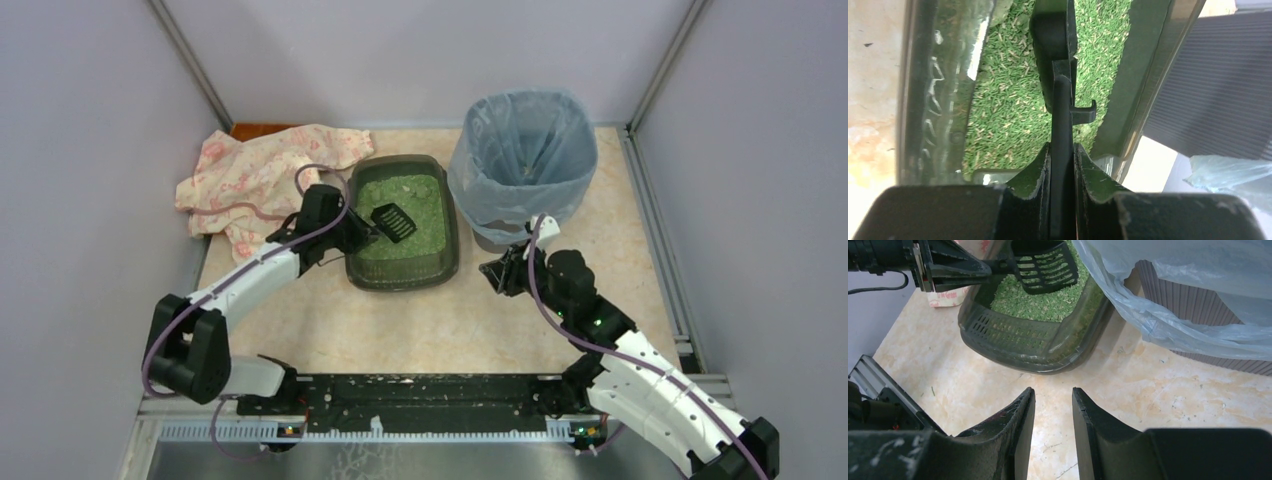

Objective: Clean the litter box

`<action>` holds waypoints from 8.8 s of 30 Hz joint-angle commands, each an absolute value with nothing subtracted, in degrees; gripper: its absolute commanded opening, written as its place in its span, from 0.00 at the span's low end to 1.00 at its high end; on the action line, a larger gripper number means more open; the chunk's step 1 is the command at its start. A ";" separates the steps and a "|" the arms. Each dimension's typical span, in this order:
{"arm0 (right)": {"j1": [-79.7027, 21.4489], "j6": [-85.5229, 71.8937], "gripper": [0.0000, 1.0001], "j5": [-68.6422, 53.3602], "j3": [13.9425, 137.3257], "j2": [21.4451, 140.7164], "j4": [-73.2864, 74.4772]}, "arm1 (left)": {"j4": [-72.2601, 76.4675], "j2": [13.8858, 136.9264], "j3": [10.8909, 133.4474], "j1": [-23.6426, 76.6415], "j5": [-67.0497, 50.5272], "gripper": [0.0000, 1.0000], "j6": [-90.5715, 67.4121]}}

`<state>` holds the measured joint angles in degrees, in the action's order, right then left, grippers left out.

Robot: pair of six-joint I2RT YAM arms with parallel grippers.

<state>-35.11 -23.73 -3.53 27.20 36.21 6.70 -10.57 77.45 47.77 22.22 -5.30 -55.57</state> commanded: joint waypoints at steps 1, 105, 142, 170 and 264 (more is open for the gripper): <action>-35.00 -21.66 0.34 -1.96 27.54 36.59 3.66 | -16.18 80.24 52.10 25.32 4.80 0.00 -61.08; -34.98 -20.30 0.34 -3.97 30.34 41.86 3.44 | 19.10 86.52 34.65 11.52 -23.68 0.00 -59.49; -34.98 -20.62 0.34 -5.66 29.48 45.79 0.70 | 27.61 83.33 35.40 -5.42 -51.68 0.00 -51.80; -34.98 -22.30 0.34 -7.71 27.83 47.21 -3.10 | 33.99 83.90 35.53 -1.58 -53.44 0.00 -61.54; -34.98 -21.53 0.31 -3.30 26.98 37.79 3.60 | 34.27 97.15 76.76 57.65 14.31 0.00 46.69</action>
